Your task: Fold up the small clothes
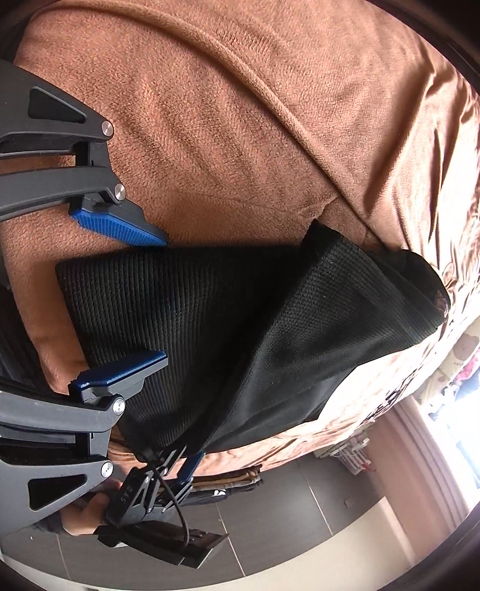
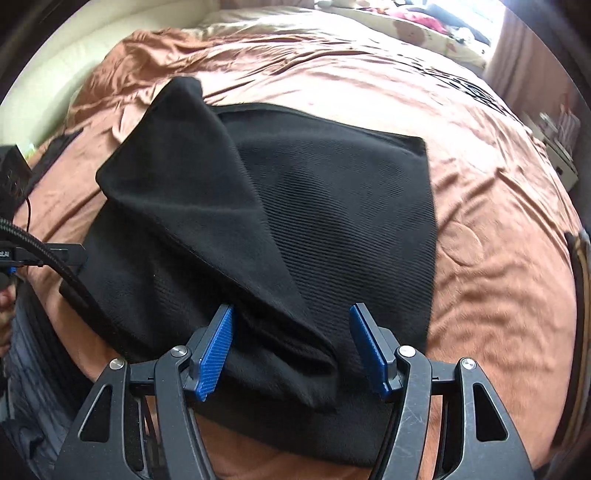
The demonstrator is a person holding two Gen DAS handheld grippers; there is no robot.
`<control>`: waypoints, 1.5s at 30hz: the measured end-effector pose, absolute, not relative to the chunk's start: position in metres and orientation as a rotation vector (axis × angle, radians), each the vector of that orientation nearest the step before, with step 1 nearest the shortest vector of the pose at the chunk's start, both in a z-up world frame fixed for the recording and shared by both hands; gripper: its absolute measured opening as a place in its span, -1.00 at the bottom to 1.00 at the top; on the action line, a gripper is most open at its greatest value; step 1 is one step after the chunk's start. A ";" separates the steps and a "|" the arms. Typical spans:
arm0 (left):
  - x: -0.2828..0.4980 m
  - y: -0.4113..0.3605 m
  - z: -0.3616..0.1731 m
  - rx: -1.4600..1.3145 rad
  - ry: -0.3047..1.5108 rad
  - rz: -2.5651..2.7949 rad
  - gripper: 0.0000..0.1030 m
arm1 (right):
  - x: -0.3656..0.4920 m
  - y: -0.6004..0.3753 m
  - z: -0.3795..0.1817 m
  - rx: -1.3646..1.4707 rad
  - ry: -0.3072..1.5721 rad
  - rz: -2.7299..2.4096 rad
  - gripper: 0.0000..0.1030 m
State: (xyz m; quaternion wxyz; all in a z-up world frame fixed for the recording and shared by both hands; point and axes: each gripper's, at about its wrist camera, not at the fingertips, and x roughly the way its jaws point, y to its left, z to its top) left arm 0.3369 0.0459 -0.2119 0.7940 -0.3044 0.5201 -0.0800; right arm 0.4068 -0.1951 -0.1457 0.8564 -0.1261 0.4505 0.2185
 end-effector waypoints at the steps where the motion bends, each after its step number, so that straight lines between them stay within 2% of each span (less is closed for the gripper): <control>1: 0.337 0.046 -0.213 -0.653 1.118 -0.173 0.13 | 0.409 -0.190 -0.148 -0.280 0.943 0.460 0.20; 2: 0.337 0.046 -0.213 -0.654 1.119 -0.174 0.13 | 0.411 -0.185 -0.150 -0.298 0.937 0.459 0.10; 3: 0.337 0.046 -0.213 -0.657 1.119 -0.175 0.13 | 0.414 -0.184 -0.153 -0.306 0.936 0.465 -0.22; 6: 0.338 0.048 -0.213 -0.661 1.120 -0.176 0.12 | 0.420 -0.183 -0.156 -0.287 0.932 0.488 -0.67; 9: 0.339 0.050 -0.210 -0.655 1.125 -0.176 0.12 | 0.424 -0.192 -0.151 -0.230 0.921 0.483 -0.82; 17: 0.342 0.041 -0.199 -0.609 1.114 -0.178 0.12 | 0.420 -0.241 -0.134 -0.006 0.941 0.503 -0.83; 31: 0.355 0.009 -0.205 -0.478 1.159 -0.145 0.11 | 0.411 -0.306 -0.163 0.179 0.990 0.488 -0.83; 33: 0.357 0.007 -0.207 -0.460 1.165 -0.131 0.04 | 0.407 -0.305 -0.164 0.158 0.987 0.479 -0.82; 35: 0.358 0.007 -0.209 -0.437 1.170 -0.106 -0.19 | 0.402 -0.303 -0.161 0.135 0.979 0.473 -0.78; 37: 0.359 0.010 -0.211 -0.439 1.174 -0.091 -0.28 | 0.398 -0.298 -0.157 0.102 0.982 0.474 -0.77; 45: 0.356 0.026 -0.206 -0.551 1.161 -0.153 -0.31 | 0.399 -0.283 -0.155 0.029 0.983 0.446 -0.76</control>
